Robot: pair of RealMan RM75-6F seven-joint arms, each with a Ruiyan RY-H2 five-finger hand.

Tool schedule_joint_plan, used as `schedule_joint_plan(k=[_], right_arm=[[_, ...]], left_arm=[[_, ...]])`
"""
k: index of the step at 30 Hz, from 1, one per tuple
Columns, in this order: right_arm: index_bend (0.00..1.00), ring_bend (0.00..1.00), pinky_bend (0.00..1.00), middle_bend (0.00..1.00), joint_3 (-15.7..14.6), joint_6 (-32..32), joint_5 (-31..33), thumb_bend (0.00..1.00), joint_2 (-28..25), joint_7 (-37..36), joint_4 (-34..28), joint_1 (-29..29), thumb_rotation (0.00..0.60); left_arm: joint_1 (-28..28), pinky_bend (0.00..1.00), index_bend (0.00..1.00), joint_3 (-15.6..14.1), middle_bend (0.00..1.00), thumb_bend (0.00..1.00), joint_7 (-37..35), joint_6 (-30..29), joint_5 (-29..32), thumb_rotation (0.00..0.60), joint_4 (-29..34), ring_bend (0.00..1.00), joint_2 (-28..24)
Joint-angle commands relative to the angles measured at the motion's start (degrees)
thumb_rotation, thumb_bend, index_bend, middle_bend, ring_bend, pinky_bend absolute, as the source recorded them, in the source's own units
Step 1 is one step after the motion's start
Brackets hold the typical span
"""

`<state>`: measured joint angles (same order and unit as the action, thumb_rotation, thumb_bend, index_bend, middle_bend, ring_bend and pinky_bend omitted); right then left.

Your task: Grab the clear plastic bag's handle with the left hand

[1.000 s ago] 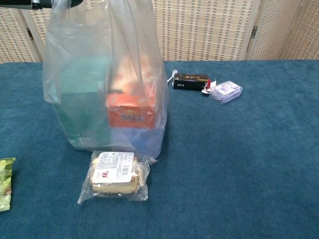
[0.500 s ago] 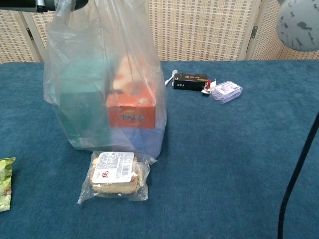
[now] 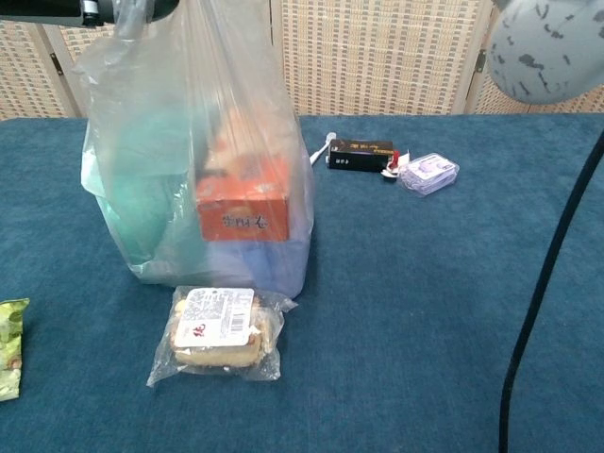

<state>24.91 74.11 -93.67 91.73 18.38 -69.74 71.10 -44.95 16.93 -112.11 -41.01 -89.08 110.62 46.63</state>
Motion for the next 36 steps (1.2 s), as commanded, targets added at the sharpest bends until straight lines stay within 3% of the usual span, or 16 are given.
schedule_joint_plan(k=[1,14,29,36], right_arm=[[0.00,0.00,0.01,0.10,0.2,0.3,0.2,0.26,0.0,0.1,0.3,0.3,0.600],[0.00,0.00,0.01,0.10,0.7,0.4,2.0,0.26,-0.5,0.2,-0.7,1.2,0.600],[0.00,0.00,0.01,0.10,-0.6,0.8,2.2,0.26,-3.9,2.9,-6.3,-0.7,0.600],[0.00,0.00,0.01,0.10,-0.6,0.6,2.6,0.26,-4.2,3.7,-7.6,-0.9,0.600]], left_arm=[[-0.9,0.36,0.21,-0.3,0.31,0.21,-0.8,-0.2,-0.1,0.000,-0.6,0.35,0.4],[-5.5,0.30,0.20,-0.6,0.31,0.21,-4.9,-0.1,-0.5,0.000,-3.5,0.33,3.1],[-1.8,0.25,0.20,-1.8,0.31,0.21,5.9,-4.0,5.1,0.000,-1.6,0.32,0.7],[-0.7,0.21,0.20,-1.2,0.30,0.21,7.1,-5.2,6.2,0.000,-0.2,0.28,0.5]])
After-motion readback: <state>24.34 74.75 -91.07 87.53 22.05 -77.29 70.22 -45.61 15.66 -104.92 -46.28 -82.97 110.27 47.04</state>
